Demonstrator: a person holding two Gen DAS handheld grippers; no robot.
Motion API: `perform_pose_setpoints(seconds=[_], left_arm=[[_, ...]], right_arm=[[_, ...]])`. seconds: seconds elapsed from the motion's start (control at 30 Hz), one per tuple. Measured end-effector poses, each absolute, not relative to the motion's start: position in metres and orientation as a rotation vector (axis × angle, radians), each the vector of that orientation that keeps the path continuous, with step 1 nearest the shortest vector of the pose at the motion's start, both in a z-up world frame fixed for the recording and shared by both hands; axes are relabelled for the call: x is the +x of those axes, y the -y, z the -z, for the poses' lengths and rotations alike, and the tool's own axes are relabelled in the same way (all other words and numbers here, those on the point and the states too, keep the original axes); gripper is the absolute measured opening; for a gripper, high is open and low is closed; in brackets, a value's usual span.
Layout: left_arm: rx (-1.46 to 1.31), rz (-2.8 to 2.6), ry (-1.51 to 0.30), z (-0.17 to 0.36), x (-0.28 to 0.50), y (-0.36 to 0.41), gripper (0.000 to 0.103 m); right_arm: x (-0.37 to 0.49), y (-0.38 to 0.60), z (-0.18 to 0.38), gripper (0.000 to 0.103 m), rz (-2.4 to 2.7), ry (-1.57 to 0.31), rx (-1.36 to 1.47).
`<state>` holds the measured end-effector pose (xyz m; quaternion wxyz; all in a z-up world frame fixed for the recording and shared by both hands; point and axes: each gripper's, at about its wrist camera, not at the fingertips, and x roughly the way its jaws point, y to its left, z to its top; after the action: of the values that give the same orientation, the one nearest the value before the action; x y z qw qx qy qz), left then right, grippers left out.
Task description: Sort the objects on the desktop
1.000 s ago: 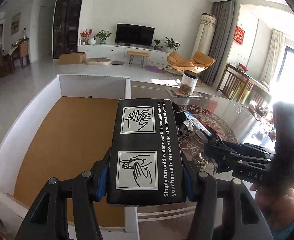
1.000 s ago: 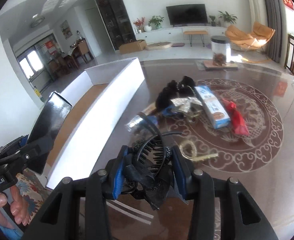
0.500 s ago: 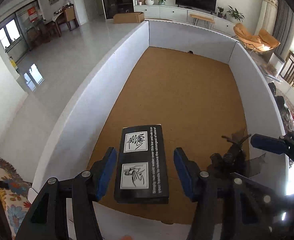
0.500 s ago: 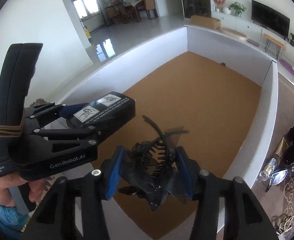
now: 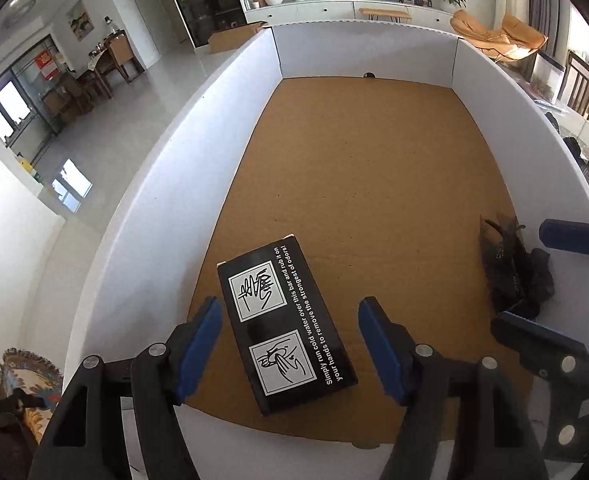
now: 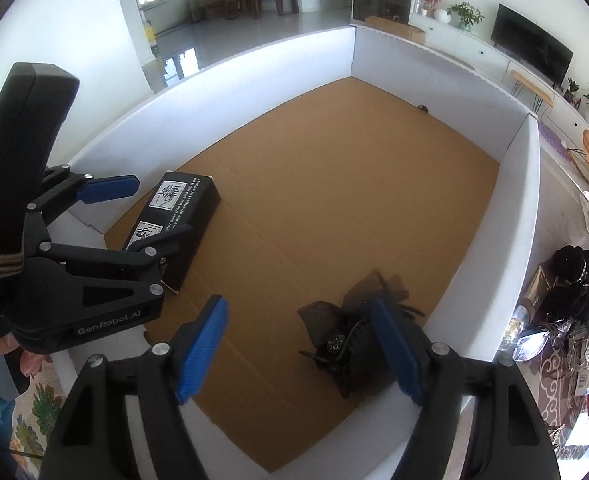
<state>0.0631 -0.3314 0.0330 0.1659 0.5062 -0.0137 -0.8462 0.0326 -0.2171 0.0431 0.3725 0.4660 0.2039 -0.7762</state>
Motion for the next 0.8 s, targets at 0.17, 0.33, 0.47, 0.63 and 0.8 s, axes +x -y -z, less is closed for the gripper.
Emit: perform_pose_setpoints(seconds=[0.17,0.33,0.47,0.63,0.8], left_arm=[[1.417,2.444,0.075,-0.035,0.069,0.326,0.069],[1.342,2.526,0.008,-0.042,0.075,0.332,0.069],[1.229,2.563,-0.114,-0.051,0.094,0.337,0.069],[1.019,2.682,-0.158,-0.092,0.12,0.303,0.09],[0.942,2.908,-0.156,-0.135,0.137,0.227,0.091]], right_arm=[[0.042,0.214,-0.045,0.073,2.014,-0.511,1.181],[0.042,0.211,-0.05,0.072,2.019,-0.49,1.164],[0.045,0.187,-0.066,0.074,2.055,-0.313,1.068],[0.068,0.115,-0.109,0.1,2.186,-0.123,0.869],[0.083,-0.002,-0.116,0.103,2.441,-0.004,0.8]])
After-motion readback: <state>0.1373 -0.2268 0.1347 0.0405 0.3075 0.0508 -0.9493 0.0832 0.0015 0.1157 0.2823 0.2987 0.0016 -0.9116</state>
